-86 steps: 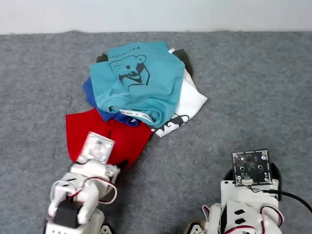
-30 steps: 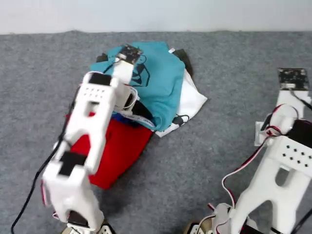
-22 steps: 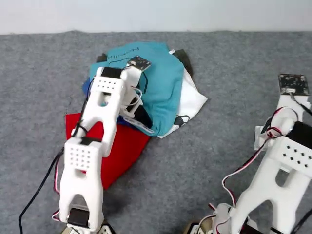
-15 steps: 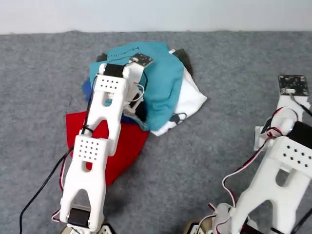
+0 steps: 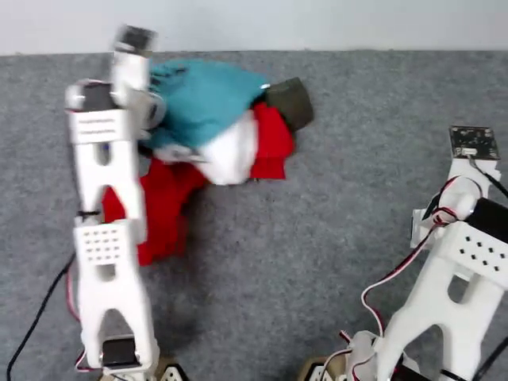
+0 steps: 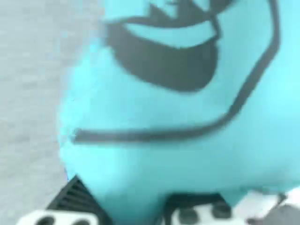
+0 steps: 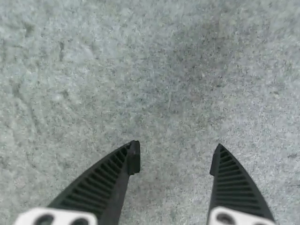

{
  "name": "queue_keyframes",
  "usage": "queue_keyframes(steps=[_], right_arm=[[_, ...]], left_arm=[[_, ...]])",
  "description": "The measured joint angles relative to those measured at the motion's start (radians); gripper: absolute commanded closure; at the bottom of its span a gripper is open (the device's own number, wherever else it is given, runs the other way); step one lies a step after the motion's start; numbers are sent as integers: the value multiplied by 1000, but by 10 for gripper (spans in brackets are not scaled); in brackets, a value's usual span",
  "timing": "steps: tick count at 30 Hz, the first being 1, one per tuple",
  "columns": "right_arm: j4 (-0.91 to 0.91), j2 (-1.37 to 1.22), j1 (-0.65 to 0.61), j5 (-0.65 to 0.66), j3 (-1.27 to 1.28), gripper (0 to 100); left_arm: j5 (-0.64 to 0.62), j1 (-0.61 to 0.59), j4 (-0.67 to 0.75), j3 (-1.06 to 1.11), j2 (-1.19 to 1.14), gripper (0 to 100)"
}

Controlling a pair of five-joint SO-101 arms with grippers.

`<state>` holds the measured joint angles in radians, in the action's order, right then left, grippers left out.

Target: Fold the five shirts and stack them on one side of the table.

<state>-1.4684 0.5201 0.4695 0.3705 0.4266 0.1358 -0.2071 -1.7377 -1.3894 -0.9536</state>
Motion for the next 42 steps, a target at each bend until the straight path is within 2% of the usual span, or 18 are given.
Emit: queue_keyframes(steps=[10,15,19,24,26,30,36,39,42], right_arm=[[0,-2,0,0,64,745],[0,0,0,0,75,745],[0,-2,0,0,78,743],[0,-2,3,0,78,743],[0,-2,3,0,78,743],[0,-2,3,20,78,743],[0,-2,3,26,78,743],[0,-2,3,26,78,743],[0,-2,3,26,78,743]], left_arm=[[0,-299,0,0,384,988],[0,-439,0,5,489,988],[-3,-431,0,97,509,966],[-8,-330,0,345,509,757],[-8,-295,0,460,509,709],[-8,-301,2,612,509,698],[-11,-385,2,652,509,696],[-12,-361,2,687,511,696],[-12,-285,2,721,511,696]])
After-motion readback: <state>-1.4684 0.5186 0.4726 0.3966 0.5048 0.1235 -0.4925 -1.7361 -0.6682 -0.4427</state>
